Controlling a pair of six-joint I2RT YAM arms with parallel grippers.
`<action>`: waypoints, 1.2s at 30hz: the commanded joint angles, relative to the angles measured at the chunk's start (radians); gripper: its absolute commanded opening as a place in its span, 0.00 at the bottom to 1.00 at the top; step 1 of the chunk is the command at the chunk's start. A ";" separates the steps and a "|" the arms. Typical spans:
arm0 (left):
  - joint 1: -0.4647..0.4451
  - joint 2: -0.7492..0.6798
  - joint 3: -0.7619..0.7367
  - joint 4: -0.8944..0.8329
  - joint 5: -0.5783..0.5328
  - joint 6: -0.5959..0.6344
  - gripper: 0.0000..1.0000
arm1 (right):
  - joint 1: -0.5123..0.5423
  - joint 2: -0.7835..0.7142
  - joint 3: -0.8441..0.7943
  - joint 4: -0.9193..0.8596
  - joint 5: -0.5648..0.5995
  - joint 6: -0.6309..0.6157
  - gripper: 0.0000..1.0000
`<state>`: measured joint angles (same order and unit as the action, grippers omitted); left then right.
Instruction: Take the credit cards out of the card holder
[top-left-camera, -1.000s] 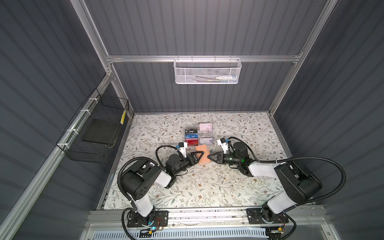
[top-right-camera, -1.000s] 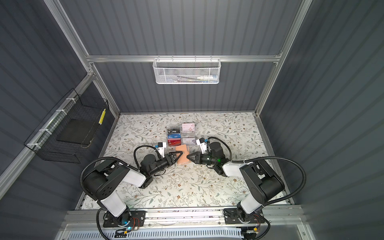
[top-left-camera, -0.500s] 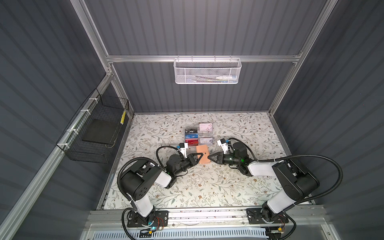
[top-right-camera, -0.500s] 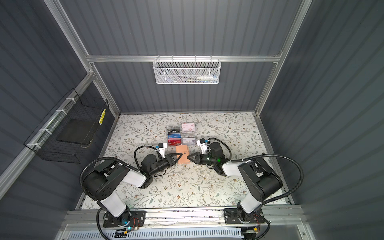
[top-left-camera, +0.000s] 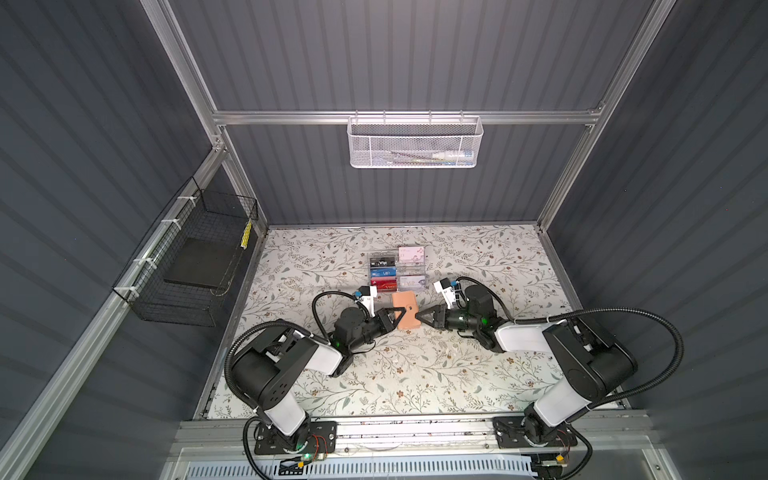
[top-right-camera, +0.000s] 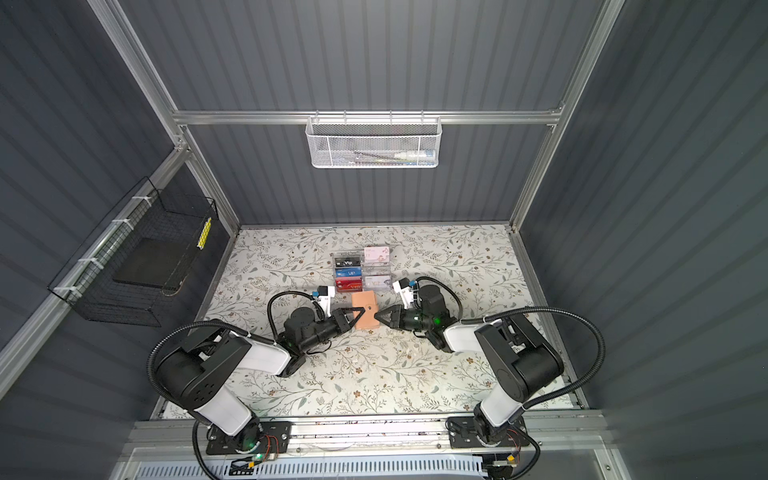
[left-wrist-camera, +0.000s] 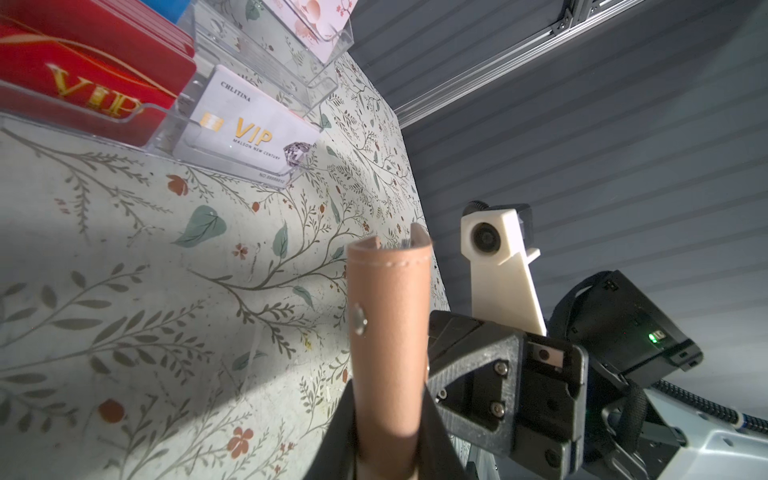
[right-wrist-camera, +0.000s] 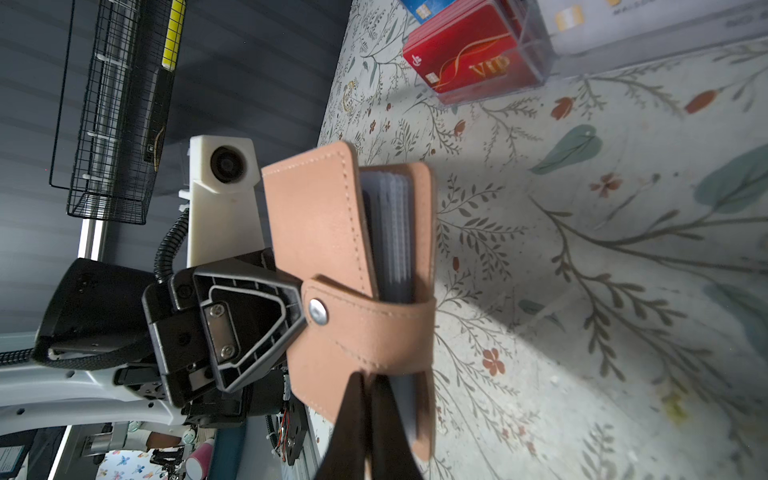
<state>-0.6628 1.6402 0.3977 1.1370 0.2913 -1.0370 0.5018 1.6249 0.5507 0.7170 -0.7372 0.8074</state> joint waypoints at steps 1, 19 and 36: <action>-0.034 -0.050 0.053 -0.037 0.068 0.049 0.01 | -0.003 -0.009 0.023 -0.018 0.029 -0.024 0.07; -0.044 -0.245 0.276 -0.851 -0.178 0.387 0.00 | -0.003 -0.273 0.023 -0.396 0.358 -0.237 0.75; -0.197 -0.243 0.455 -1.011 -0.549 0.483 0.00 | 0.096 -0.317 0.298 -0.712 0.623 -0.323 0.99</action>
<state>-0.8261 1.3987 0.8154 0.1120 -0.1604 -0.5789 0.5880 1.2671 0.8520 0.0456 -0.1158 0.5022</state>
